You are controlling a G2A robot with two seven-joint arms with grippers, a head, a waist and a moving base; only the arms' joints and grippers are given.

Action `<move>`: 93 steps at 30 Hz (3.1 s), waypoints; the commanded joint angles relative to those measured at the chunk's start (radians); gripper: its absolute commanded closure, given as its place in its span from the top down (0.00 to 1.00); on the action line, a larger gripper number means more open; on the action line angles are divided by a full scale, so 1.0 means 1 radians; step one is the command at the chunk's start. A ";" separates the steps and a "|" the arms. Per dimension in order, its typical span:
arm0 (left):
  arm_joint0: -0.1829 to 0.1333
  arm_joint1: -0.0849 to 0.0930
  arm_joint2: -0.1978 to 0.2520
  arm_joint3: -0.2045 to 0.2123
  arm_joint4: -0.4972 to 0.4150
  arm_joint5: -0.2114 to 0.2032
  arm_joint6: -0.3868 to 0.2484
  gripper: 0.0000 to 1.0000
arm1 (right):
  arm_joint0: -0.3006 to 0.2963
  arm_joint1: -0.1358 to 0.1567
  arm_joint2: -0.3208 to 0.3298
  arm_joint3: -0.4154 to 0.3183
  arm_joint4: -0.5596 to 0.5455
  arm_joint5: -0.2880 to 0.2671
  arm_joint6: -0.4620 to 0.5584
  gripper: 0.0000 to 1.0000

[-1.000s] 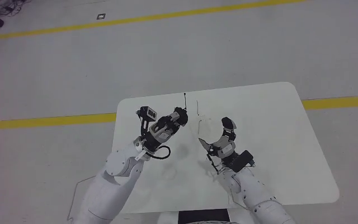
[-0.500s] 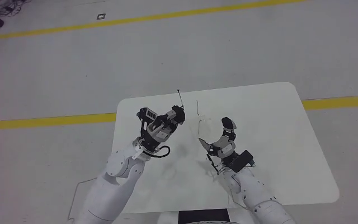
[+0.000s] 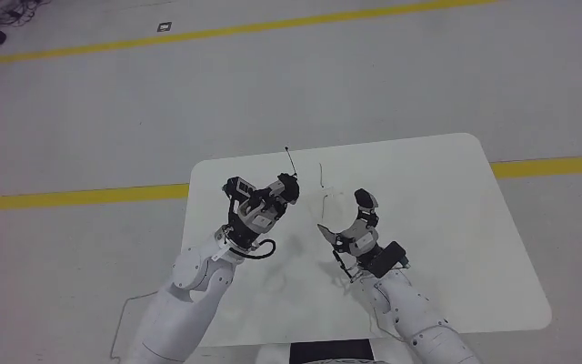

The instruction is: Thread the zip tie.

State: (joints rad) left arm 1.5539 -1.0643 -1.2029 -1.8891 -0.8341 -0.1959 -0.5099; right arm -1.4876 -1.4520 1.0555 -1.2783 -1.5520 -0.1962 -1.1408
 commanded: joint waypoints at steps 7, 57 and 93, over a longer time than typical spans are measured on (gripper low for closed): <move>0.000 0.000 0.000 0.000 0.000 0.000 0.000 0.00 | 0.081 -0.005 -0.031 0.039 -0.018 0.039 -0.006 1.00; 0.000 0.000 0.000 0.000 0.000 0.000 0.000 0.00 | 0.398 -0.101 -0.190 0.397 0.028 0.144 -0.153 0.35; 0.000 0.000 0.000 0.000 0.000 0.000 0.000 0.00 | 0.434 -0.152 -0.230 0.468 0.044 0.141 -0.249 0.29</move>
State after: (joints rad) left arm 1.5540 -1.0643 -1.2029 -1.8891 -0.8341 -0.1959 -0.5099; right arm -1.0528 -1.6044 0.8241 -0.8074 -1.5072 -0.0555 -1.3900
